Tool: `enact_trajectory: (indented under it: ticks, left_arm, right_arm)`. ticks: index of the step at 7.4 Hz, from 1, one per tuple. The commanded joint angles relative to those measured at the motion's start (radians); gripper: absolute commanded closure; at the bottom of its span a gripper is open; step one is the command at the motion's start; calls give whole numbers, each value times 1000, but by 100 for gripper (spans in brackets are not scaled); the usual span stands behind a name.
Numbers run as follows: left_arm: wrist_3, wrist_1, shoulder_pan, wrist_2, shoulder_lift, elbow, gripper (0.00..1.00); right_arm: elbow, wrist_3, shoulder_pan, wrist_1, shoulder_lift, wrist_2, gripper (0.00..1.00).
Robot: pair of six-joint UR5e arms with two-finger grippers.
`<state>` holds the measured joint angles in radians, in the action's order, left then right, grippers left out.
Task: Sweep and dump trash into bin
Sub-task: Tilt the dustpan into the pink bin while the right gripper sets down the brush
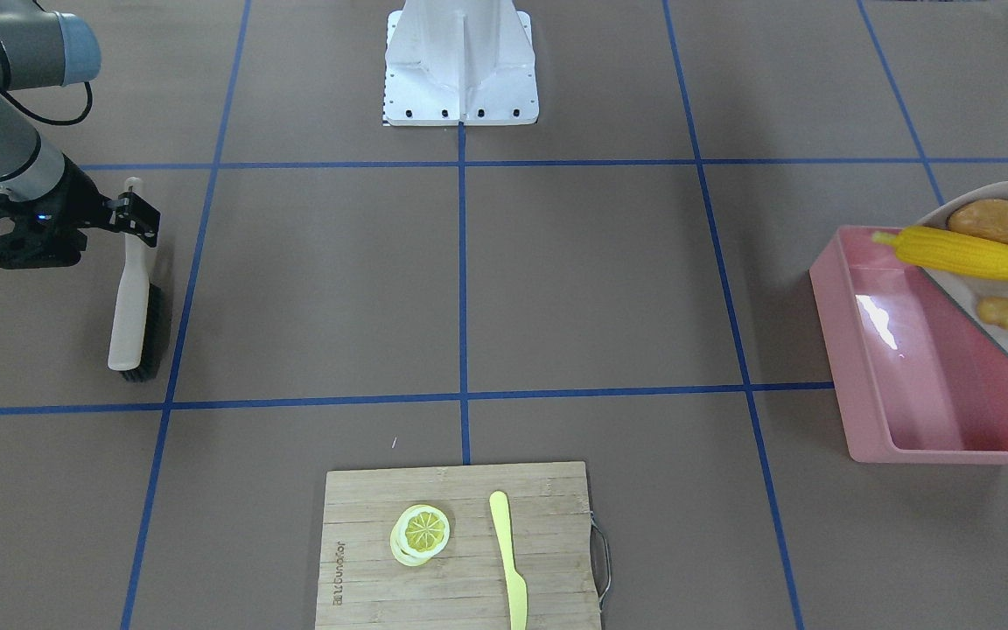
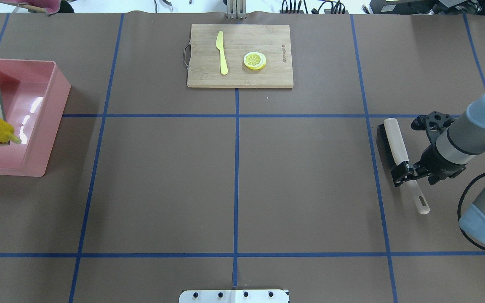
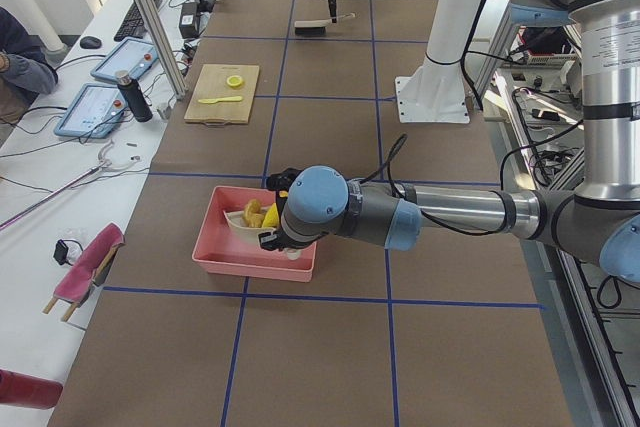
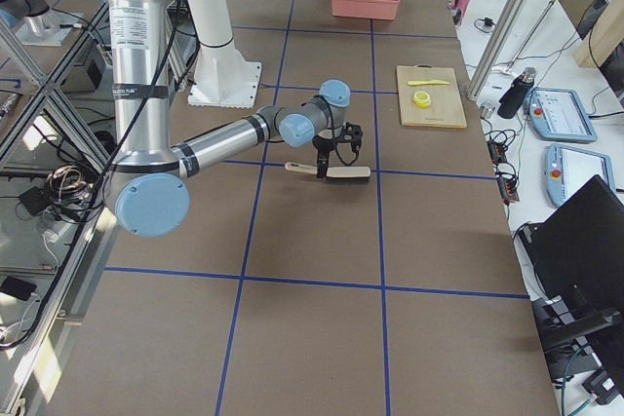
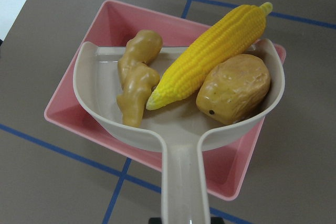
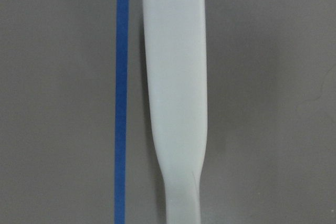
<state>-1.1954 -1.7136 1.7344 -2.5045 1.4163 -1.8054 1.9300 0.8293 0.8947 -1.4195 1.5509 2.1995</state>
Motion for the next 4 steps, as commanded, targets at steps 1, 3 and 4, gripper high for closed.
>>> enact_trajectory:
  ticks: [1, 3, 4]
  left_arm:
    - [-24, 79, 43, 74, 45, -23, 100]
    - [-39, 176, 41, 189, 84, -112, 100]
    - [-70, 184, 43, 247, 85, -127, 100]
  right_arm:
    - [18, -21, 166, -3, -26, -6, 0]
    - [-12, -248, 287, -24, -25, -85, 0]
    - [-75, -400, 356, -36, -29, -77, 0]
